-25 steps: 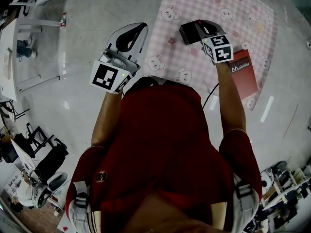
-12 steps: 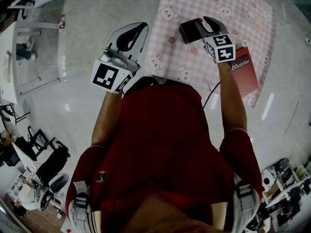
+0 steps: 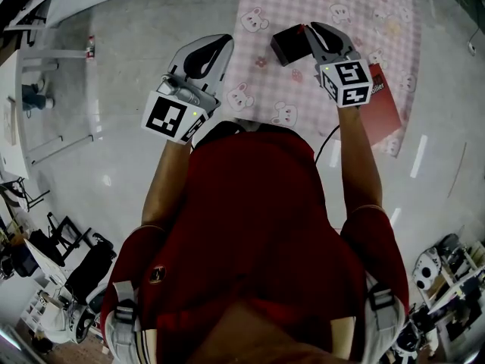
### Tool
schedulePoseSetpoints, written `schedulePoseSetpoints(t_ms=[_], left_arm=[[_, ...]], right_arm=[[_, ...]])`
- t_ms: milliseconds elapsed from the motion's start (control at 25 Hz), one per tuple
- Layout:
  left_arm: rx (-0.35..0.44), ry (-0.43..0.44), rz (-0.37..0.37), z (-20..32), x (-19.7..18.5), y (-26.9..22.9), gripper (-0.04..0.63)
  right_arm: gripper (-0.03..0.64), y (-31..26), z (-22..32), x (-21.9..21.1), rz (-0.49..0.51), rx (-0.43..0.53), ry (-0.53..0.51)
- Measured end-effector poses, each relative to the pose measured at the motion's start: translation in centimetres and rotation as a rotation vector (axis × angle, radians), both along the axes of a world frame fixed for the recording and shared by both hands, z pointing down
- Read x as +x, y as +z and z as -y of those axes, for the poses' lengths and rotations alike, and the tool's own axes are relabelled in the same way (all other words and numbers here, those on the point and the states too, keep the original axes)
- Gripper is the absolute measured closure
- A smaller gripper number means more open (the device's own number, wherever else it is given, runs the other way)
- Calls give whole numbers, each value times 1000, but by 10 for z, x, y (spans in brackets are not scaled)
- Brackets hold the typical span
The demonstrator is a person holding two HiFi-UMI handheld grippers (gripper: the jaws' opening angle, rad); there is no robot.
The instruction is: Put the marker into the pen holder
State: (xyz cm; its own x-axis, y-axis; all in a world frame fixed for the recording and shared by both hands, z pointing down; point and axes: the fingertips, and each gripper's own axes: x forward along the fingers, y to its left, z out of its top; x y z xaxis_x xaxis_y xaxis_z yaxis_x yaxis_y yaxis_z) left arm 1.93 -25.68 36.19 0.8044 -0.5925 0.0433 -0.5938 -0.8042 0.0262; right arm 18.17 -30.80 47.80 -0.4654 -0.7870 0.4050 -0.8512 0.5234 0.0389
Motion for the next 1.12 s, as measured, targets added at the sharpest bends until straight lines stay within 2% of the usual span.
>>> schedulePoseSetpoints(t_ms=[280, 640, 1120], left_arm=[[3, 61, -16, -3, 10, -3, 589], [7, 133, -40, -9, 22, -4, 589], [13, 227, -83, -24, 29, -2, 589]], right_arm=[[615, -38, -26, -9, 82, 57, 46], [617, -74, -64, -27, 225, 120, 103], [618, -94, -110, -35, 242, 183, 187]])
